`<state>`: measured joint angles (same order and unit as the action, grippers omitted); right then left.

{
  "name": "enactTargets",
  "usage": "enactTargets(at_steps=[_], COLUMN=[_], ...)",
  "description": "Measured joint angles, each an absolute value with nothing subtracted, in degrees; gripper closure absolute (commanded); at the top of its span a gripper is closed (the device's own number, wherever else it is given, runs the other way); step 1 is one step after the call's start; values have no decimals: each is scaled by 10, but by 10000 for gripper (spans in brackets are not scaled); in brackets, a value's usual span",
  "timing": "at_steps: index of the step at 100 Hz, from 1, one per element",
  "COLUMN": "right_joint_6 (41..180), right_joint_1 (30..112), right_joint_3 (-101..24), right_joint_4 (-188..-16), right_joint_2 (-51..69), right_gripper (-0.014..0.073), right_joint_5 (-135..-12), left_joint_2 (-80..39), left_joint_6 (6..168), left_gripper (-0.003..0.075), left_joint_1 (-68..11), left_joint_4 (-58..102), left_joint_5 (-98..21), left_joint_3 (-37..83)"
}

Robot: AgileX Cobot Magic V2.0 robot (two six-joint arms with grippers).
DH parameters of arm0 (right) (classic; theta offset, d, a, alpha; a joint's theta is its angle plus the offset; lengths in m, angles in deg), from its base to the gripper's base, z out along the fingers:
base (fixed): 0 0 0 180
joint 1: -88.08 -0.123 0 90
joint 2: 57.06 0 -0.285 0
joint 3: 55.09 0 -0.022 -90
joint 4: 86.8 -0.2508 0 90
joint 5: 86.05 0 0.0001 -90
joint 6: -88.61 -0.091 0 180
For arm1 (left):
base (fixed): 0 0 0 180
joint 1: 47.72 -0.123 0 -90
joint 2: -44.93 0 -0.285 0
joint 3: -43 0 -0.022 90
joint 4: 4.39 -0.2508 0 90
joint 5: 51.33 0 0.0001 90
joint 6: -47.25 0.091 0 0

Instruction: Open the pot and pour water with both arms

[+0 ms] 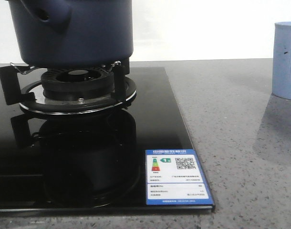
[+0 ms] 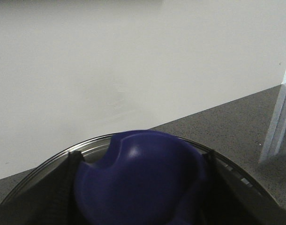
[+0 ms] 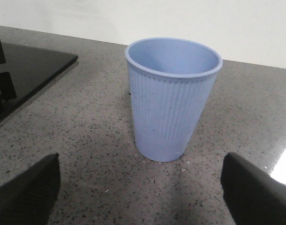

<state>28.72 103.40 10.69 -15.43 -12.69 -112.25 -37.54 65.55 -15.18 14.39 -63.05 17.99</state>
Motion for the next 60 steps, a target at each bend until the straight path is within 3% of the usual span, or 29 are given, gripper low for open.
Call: enactTargets(at_steps=[60], right_joint_6=[286], right_joint_1=[1028], right_joint_3=[107], right_joint_4=[-139], right_joint_2=[-127], right_gripper=[-36], right_joint_5=[-1123], left_joint_2=[-385], left_joint_6=[655], left_gripper=[380], left_joint_1=[-152], left_joint_4=[145], left_joint_5=[-639], left_joint_3=[180])
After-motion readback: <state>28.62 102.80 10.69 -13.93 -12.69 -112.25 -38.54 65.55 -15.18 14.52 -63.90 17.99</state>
